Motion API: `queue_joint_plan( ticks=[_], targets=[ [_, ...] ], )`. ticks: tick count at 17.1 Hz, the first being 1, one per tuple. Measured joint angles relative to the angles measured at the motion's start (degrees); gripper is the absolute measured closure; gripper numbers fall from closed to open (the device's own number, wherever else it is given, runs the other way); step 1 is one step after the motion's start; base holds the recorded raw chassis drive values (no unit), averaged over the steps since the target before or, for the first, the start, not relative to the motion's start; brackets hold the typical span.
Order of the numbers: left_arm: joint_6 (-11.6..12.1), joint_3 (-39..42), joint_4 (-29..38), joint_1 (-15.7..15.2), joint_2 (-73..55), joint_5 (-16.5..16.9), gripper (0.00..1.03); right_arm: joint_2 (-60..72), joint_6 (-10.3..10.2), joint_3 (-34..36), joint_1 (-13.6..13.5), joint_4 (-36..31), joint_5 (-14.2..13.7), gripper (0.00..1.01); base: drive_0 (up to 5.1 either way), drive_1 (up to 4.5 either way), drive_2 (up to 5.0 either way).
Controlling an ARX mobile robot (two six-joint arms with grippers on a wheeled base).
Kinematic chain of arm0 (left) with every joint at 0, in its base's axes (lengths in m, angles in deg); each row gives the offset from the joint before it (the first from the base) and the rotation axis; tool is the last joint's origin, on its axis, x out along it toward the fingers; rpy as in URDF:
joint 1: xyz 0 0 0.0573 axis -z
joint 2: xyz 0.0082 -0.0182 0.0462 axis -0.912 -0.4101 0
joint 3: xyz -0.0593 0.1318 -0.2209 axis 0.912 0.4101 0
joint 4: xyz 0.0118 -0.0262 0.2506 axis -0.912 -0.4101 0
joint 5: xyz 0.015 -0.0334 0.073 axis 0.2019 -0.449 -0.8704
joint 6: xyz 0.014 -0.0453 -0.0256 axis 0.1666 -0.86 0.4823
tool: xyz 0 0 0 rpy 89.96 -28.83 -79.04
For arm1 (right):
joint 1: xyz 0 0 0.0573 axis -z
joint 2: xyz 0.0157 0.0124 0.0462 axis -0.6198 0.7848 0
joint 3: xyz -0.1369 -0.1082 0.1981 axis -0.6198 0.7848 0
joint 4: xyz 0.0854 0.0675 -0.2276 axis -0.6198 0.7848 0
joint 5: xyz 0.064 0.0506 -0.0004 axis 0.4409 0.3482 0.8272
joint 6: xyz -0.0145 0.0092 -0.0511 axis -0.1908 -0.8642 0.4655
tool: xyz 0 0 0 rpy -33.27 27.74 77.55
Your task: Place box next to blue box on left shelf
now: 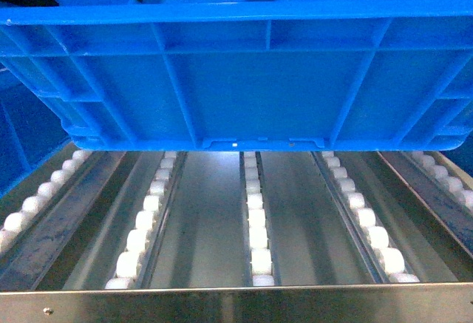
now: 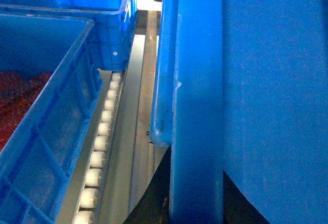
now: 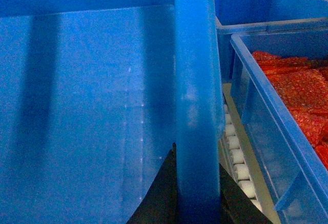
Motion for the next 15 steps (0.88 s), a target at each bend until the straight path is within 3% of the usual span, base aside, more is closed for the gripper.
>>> queue_joint_plan(
  ticks=[15],
  targets=[
    [0.0, 0.0, 0.0, 0.0, 0.0, 0.0, 0.96, 0.0, 0.0, 0.0, 0.0, 0.0, 0.0, 0.92, 0.0, 0.00, 0.0]
  ],
)
